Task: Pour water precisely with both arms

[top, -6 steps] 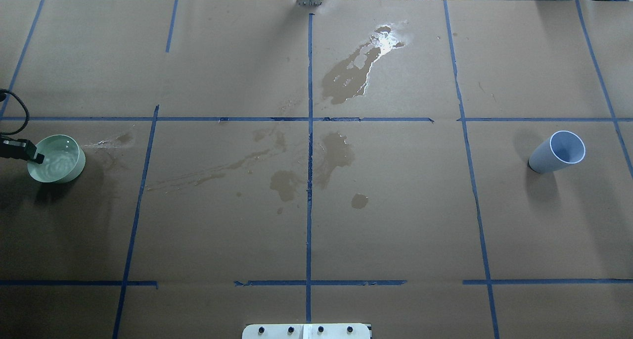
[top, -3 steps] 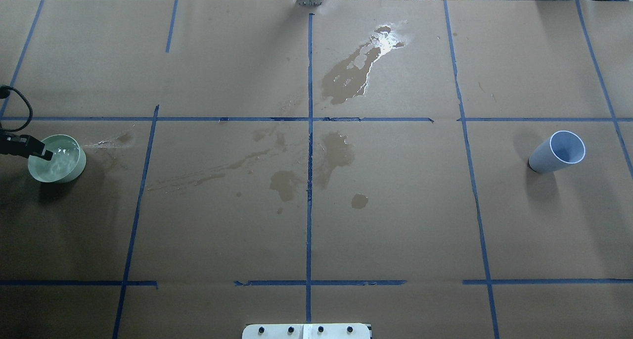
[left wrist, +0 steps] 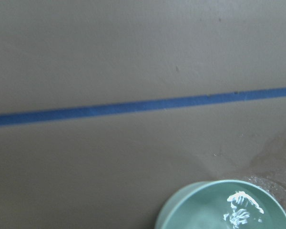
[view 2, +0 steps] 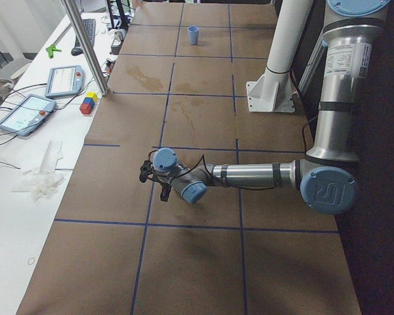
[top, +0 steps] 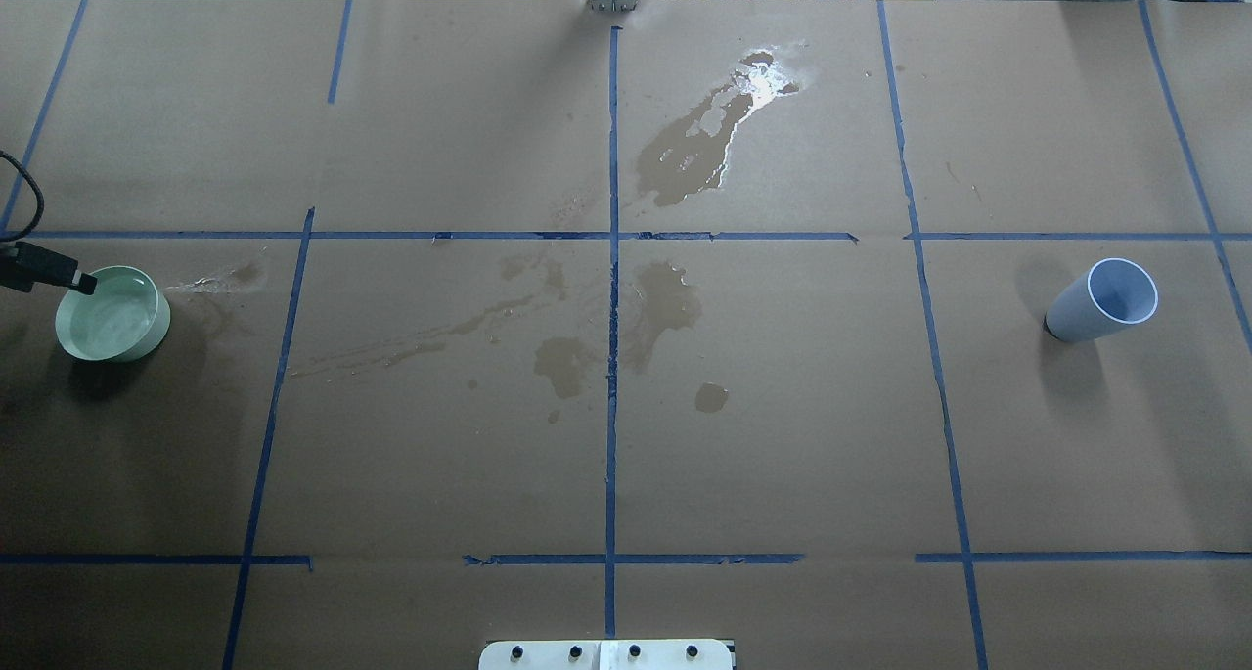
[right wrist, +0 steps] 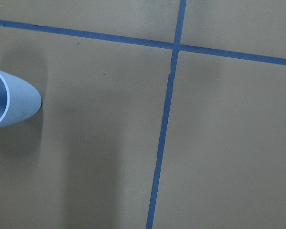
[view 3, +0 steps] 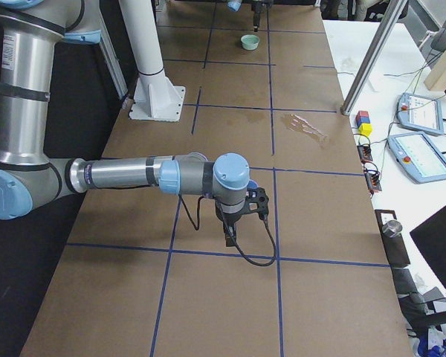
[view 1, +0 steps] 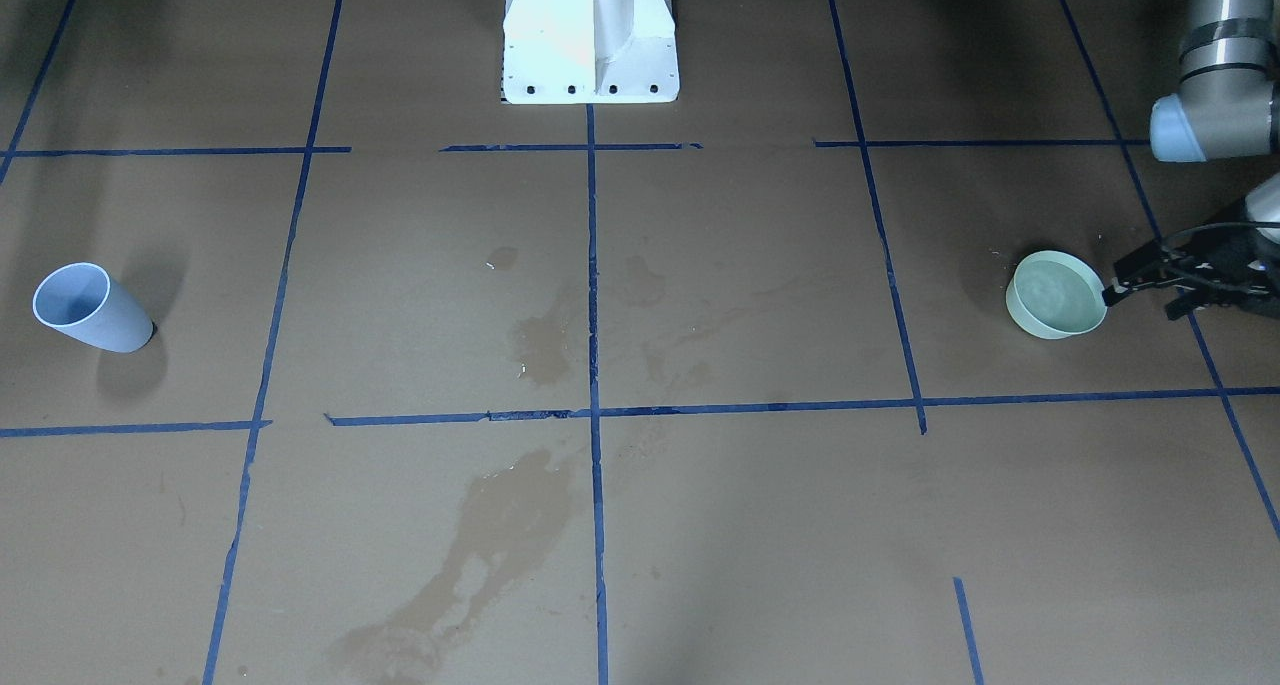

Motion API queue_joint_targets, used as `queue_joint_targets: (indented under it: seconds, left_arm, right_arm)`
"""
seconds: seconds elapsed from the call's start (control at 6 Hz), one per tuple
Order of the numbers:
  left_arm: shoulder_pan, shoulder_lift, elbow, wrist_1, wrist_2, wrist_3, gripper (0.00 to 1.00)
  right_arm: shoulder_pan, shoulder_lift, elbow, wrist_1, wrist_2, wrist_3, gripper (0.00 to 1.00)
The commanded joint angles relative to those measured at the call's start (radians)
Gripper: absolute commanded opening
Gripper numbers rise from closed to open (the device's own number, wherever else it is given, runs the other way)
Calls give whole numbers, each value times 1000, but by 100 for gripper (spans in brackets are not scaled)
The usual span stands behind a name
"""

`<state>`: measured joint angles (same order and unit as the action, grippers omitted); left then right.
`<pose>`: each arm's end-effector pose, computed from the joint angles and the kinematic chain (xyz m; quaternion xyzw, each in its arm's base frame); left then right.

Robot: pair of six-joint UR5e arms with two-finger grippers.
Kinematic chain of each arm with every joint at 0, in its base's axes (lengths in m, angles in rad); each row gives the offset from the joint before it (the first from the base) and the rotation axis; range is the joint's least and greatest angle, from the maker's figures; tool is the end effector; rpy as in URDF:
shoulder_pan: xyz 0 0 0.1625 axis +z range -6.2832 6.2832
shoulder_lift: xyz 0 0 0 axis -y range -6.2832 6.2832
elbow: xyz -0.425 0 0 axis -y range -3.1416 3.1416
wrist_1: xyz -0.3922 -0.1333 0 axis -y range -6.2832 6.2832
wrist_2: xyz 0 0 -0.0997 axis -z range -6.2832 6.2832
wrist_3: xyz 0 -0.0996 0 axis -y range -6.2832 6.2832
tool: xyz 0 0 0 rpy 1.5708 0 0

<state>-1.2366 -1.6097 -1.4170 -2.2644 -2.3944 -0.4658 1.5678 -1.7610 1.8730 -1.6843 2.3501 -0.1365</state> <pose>0.1158 -0.5173 0.6343 0.0915 0.4552 0.0562 0.8839 0.0621 -0.4092 0.6070 0.0246 -0.3791 -0.0642 0.9228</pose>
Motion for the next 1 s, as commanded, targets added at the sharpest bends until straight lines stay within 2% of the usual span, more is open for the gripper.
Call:
queue_joint_targets:
  seconds: [0.0,0.17,0.33,0.5,0.83]
  left_arm:
    - [-140,-1,-176,392,6,276,100]
    - [-218,-1,-248,618,11,406,100]
    - [-271,-3,-249,716,35,488,100]
    - [-270,1,-250,733,93,492,100]
    - [-270,28,-238,718,97,484,100]
  right_arm:
    - [0,0,0,-2,2,2,100]
    - [0,0,0,-2,3,3,100]
    - [0,0,-3,-3,3,3,100]
    - [0,0,-8,-3,3,3,100]
    - [0,0,-8,-3,5,2,100]
